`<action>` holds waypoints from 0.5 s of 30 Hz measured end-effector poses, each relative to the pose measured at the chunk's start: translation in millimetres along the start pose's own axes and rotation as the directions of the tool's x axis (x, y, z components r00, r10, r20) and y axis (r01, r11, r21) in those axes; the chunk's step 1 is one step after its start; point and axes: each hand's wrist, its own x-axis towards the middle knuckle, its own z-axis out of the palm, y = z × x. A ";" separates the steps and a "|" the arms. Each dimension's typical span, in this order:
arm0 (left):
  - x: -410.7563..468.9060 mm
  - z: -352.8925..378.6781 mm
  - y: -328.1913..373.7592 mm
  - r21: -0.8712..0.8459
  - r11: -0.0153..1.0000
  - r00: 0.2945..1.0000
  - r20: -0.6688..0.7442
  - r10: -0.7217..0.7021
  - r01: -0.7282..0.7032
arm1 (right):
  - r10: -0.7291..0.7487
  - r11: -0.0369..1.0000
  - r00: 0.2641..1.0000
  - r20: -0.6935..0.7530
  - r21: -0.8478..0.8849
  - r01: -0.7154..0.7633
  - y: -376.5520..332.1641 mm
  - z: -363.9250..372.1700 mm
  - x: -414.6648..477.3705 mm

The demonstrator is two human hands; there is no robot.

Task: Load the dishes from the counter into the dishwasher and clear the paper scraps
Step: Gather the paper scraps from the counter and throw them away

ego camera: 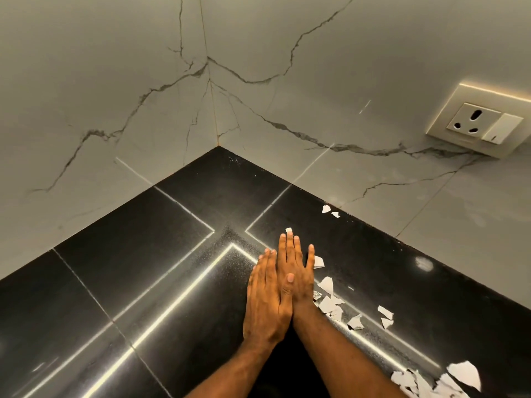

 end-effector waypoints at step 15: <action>3.5 16.2 -4.5 0.392 0.904 0.977 0.182 0.108 -0.173 | -0.204 0.843 0.976 0.077 0.521 0.135 95.5 -75.6 -119.1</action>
